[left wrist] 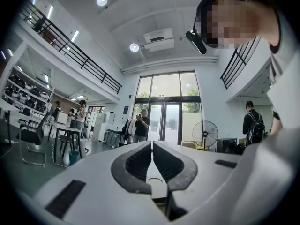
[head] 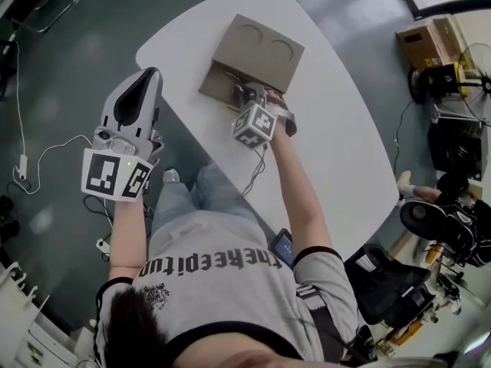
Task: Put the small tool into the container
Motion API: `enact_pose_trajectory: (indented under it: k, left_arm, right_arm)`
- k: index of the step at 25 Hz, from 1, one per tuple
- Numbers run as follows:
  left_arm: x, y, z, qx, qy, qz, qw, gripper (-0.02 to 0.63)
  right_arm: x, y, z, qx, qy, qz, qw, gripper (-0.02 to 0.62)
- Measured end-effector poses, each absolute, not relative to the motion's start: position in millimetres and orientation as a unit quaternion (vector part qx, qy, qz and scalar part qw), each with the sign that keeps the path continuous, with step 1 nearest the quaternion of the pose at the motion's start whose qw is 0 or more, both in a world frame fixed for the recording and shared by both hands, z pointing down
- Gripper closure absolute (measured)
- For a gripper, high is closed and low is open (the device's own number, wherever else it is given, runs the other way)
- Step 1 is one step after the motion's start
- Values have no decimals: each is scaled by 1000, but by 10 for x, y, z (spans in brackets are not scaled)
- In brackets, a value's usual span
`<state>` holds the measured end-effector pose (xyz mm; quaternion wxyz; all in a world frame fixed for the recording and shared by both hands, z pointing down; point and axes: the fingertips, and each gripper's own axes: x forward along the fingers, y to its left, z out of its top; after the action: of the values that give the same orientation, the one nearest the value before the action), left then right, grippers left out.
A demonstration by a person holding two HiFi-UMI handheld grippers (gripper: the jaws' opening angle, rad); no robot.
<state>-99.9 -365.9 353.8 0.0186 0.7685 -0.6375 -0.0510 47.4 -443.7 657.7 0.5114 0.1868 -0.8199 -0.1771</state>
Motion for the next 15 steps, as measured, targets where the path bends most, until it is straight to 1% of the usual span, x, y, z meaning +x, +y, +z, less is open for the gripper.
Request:
enact_pose_trajectory:
  k: [4,9,13,15]
  left_arm:
    - [-1045,-3605,3510,771,-634,-55,18,594]
    - [-1106,-3536,3482,777,-626,-60,17,594]
    - [-1139,-3500,3434,786,-615,-65,15,594]
    - [-1156,-3474,3400,791,-608,-67,14,594]
  right_arm:
    - [439,-4343,6516,180,-832,-153,502,543]
    - [387,-4233,6375,194,-852,-94,476,539]
    - [420,-4244,6163,255,-862,-46,435,591]
    - [450,-4228,6054,286,-865,-15,412,591]
